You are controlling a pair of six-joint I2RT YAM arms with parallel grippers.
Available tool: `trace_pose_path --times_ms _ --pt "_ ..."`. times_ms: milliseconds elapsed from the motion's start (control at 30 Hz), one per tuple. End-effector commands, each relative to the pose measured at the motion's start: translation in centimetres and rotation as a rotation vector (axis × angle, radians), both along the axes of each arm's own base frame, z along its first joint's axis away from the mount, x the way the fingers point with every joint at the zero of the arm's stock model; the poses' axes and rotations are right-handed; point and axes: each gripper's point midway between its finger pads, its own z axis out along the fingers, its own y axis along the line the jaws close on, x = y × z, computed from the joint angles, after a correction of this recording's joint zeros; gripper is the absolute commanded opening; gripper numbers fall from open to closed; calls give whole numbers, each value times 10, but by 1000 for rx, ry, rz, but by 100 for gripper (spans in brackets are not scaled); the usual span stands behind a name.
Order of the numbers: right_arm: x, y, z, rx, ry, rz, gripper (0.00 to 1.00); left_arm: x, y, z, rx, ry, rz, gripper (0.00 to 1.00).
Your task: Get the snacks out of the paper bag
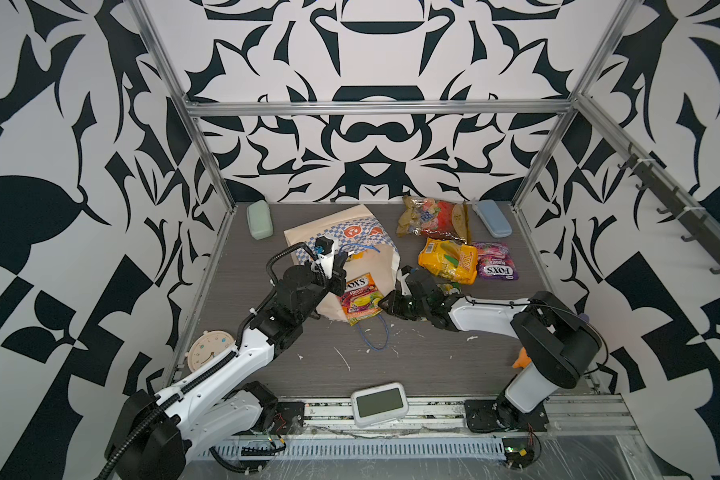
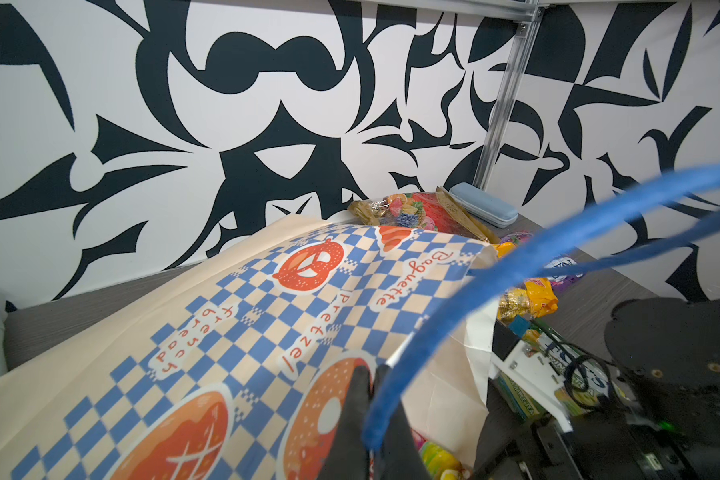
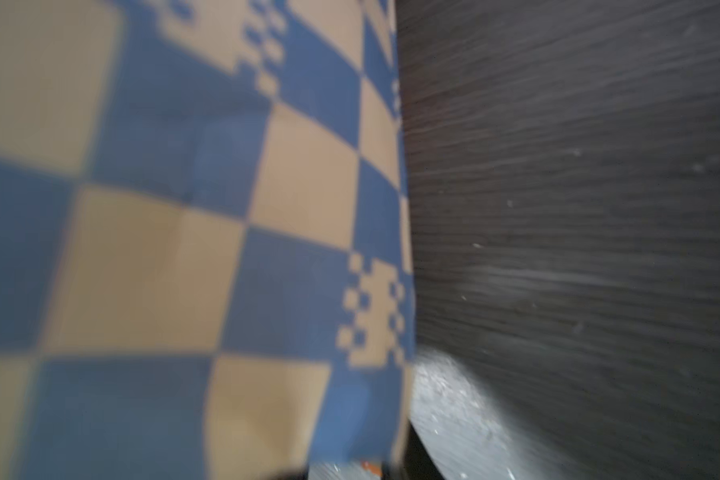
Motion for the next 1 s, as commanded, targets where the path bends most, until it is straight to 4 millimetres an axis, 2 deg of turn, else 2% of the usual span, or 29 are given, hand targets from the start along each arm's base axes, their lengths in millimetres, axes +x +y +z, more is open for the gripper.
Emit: trace_pose_path --times_ms 0,233,400,600,733,833,967 --pt "16 21 29 114 -94 -4 32 0 -2 5 -22 -10 -11 0" --pt "27 29 19 158 -128 -50 35 0 -5 3 -28 -5 -21 0" --pt "33 31 -4 140 -100 -93 43 -1 -5 5 -32 -9 -28 0" --pt "39 55 -15 254 -76 -75 45 -4 -3 7 -33 -12 -29 0" --pt "42 64 -16 253 -108 -65 35 -5 -3 9 -38 -15 -30 0" --pt "49 60 -12 260 -145 -117 18 -5 -3 9 -39 -14 -35 0" --pt "57 54 -3 270 -175 -174 5 -6 -3 9 -41 -14 -38 0"
